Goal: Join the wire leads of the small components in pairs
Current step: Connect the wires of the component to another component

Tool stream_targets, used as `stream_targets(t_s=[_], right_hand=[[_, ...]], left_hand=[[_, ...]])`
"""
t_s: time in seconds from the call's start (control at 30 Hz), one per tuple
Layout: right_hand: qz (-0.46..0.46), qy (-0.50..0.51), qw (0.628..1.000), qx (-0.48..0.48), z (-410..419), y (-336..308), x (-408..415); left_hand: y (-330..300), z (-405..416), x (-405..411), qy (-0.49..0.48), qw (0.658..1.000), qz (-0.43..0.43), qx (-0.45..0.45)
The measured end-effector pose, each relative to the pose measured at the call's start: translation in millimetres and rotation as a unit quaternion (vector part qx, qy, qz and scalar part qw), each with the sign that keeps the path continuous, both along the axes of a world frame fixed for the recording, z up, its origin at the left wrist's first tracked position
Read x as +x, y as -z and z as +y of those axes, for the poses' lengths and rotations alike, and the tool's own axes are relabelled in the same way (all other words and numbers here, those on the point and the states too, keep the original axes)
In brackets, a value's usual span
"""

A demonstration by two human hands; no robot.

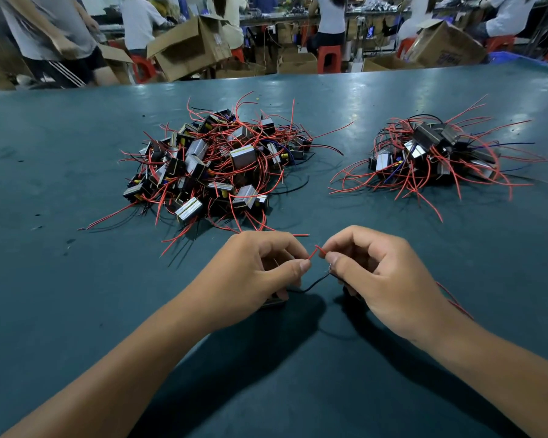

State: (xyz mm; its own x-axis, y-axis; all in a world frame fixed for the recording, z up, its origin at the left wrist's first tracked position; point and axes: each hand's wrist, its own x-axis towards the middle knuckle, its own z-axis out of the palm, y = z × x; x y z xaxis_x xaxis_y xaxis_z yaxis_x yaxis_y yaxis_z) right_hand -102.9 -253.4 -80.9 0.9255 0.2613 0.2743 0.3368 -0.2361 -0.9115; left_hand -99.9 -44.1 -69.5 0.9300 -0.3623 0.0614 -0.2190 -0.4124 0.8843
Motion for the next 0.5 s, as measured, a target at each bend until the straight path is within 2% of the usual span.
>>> stream_targets(t_s=[0.5], right_hand=[[-0.014, 0.004, 1.000, 0.015, 0.9, 3.8, 1.7]], left_hand=[[-2.4, -3.7, -4.0, -0.008, 1.000, 0.005, -0.003]])
